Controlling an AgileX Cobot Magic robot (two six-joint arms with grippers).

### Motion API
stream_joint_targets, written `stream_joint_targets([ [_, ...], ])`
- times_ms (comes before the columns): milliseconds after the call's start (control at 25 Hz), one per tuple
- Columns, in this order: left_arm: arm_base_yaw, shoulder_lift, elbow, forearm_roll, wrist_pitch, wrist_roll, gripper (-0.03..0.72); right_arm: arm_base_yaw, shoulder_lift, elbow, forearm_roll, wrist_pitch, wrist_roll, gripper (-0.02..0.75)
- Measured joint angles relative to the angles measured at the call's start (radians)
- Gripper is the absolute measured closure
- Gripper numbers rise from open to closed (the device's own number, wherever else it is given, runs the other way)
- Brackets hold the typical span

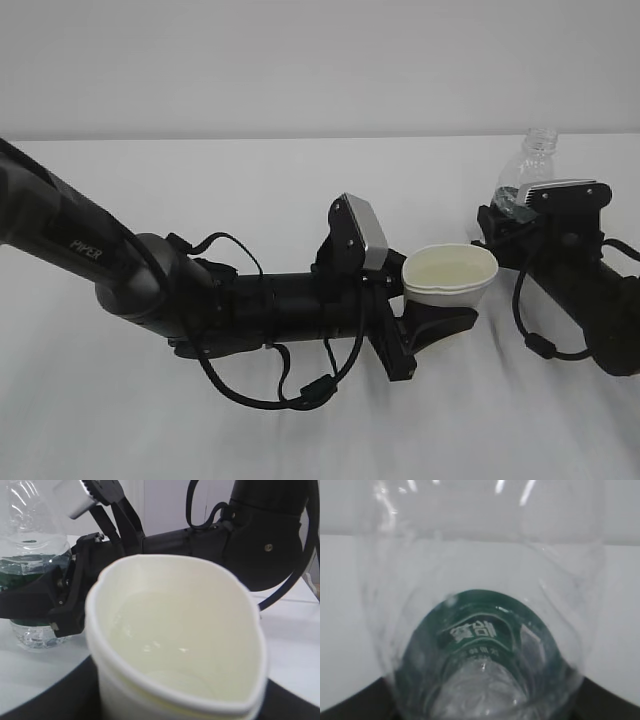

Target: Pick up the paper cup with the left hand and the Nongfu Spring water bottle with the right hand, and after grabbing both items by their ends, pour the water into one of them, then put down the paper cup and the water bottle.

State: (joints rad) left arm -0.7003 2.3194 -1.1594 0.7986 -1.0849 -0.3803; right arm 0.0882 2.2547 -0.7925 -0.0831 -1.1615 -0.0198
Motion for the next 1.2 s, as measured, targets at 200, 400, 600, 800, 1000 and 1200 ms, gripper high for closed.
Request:
stream_joint_targets([
  [200,0.000,0.000,0.000,0.000,0.000,0.000,0.290,0.000,0.001,-0.001,-0.005,-0.002,0.004,0.304],
  [400,0.000,0.000,0.000,0.000,0.000,0.000,0.291,0.000,0.008,-0.001,-0.014,0.002,0.004,0.204],
  [600,0.000,0.000,0.000,0.000,0.000,0.000,0.291,0.000,0.010,0.004,-0.016,0.008,0.006,0.171],
  [800,0.000,0.000,0.000,-0.002,0.002,0.000,0.291,0.000,-0.025,0.053,-0.018,0.010,0.006,0.167],
  [1000,0.000,0.000,0.000,-0.022,0.004,0.000,0.291,0.000,-0.125,0.134,-0.014,0.010,0.006,0.166],
  [1200,0.025,0.000,0.000,-0.024,0.008,0.000,0.291,0.000,-0.238,0.247,-0.004,0.010,0.006,0.166],
])
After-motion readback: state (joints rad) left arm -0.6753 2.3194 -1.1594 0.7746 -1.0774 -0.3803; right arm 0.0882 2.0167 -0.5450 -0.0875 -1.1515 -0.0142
